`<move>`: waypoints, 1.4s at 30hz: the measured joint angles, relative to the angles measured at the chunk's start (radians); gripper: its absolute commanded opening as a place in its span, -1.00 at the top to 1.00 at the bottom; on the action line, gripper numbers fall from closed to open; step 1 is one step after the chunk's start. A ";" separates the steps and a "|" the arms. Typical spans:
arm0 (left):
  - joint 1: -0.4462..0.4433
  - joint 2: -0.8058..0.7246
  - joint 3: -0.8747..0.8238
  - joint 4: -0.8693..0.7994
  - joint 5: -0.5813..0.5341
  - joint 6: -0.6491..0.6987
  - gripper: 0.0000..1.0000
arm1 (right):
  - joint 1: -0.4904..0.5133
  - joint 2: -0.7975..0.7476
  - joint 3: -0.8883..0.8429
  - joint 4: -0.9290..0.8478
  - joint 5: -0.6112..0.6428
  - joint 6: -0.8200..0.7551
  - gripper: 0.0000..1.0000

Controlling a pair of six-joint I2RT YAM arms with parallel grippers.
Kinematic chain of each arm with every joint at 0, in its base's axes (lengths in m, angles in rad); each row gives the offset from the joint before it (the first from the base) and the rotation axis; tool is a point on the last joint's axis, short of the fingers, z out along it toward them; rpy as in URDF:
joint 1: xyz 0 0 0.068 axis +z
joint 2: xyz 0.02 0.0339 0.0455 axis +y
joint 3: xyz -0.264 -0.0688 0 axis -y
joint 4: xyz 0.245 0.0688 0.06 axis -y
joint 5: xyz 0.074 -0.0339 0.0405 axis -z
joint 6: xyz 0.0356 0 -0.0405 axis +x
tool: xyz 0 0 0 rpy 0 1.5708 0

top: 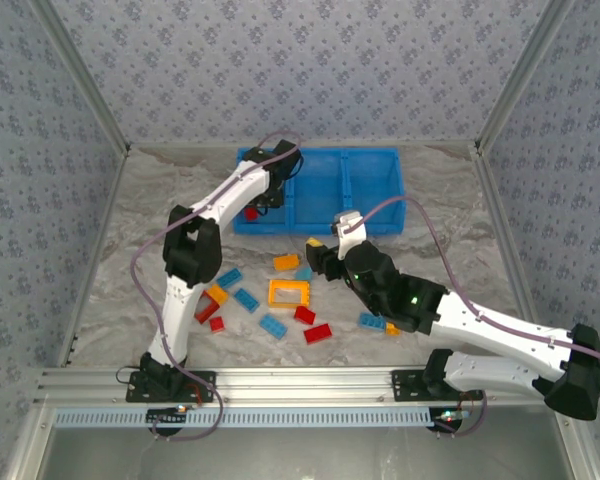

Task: Sort the legos into containers by color

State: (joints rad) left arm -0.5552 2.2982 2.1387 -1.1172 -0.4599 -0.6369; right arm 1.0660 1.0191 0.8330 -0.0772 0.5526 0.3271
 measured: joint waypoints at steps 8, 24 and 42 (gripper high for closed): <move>-0.062 -0.269 -0.111 0.026 -0.027 -0.024 -0.12 | 0.005 0.045 0.029 -0.167 0.000 0.095 -0.18; -0.303 -1.516 -1.212 0.291 0.354 -0.076 -0.47 | -0.025 0.497 0.131 -0.421 -0.244 0.697 0.17; -0.311 -1.798 -1.299 0.209 0.395 -0.183 -0.53 | -0.096 0.691 0.172 -0.306 -0.407 0.795 0.55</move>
State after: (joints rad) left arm -0.8661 0.5007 0.8402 -0.9081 -0.0650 -0.8200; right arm 0.9699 1.7100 1.0054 -0.3836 0.1455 1.1225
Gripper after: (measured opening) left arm 0.763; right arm 0.240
